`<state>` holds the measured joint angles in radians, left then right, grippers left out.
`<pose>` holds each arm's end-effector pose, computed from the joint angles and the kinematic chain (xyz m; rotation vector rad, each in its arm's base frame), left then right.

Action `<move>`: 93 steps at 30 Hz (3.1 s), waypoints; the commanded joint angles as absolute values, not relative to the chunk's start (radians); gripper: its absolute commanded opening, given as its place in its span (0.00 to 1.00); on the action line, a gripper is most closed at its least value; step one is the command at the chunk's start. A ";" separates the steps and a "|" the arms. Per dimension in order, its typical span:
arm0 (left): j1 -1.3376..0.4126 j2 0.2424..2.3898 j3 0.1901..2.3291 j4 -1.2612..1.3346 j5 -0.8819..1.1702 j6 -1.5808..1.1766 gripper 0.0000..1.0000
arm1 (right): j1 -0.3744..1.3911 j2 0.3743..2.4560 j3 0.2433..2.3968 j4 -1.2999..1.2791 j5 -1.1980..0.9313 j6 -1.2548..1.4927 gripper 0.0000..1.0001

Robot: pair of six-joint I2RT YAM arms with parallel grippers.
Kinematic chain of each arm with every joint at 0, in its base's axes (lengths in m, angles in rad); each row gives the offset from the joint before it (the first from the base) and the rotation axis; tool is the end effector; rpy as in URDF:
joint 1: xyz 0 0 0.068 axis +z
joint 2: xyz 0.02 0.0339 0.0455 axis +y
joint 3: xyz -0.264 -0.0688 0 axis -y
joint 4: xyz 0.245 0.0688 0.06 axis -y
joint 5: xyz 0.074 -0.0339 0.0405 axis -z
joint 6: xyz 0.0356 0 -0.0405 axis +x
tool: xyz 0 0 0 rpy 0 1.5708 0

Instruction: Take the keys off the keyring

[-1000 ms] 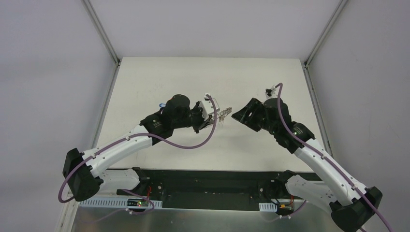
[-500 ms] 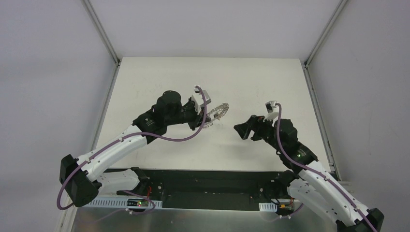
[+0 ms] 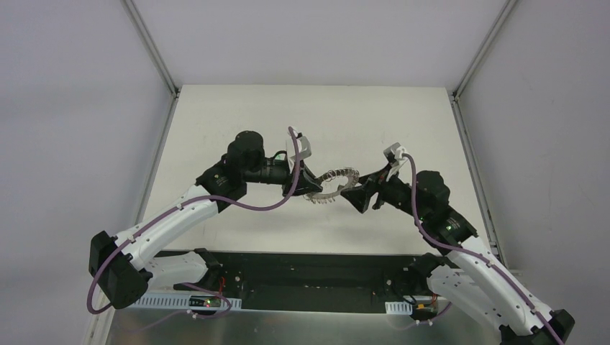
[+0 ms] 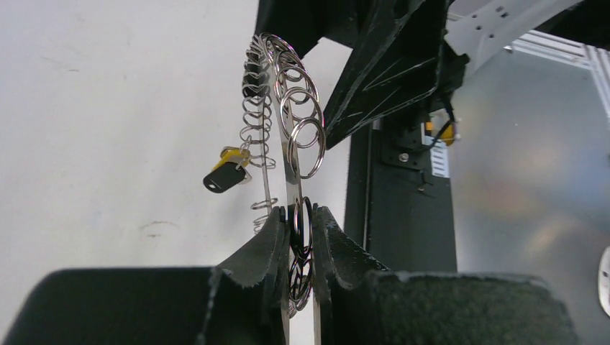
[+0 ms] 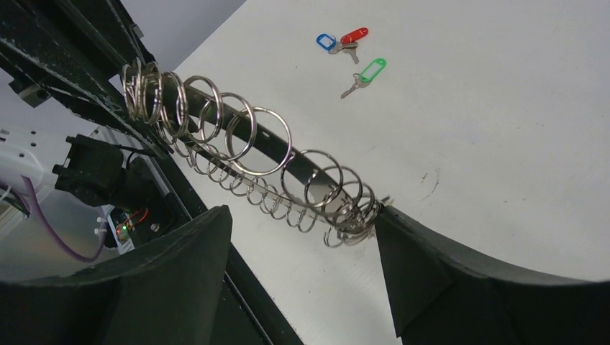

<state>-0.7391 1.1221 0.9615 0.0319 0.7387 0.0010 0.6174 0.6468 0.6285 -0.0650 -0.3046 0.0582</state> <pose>0.1734 -0.1904 0.3585 1.1620 1.3852 -1.1607 0.1267 0.1031 0.3191 -0.6959 1.5587 0.7601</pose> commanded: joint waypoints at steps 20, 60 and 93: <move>-0.688 1.059 0.934 0.208 0.766 -0.127 0.38 | 0.618 0.597 0.732 -0.066 -0.516 0.043 0.00; -0.636 1.037 0.913 0.140 0.692 0.001 0.87 | 0.654 0.972 1.090 -0.547 -0.629 -0.242 0.00; -0.637 1.130 0.953 0.177 0.942 -0.064 0.00 | 0.739 1.145 1.236 -0.542 -0.561 -0.302 0.06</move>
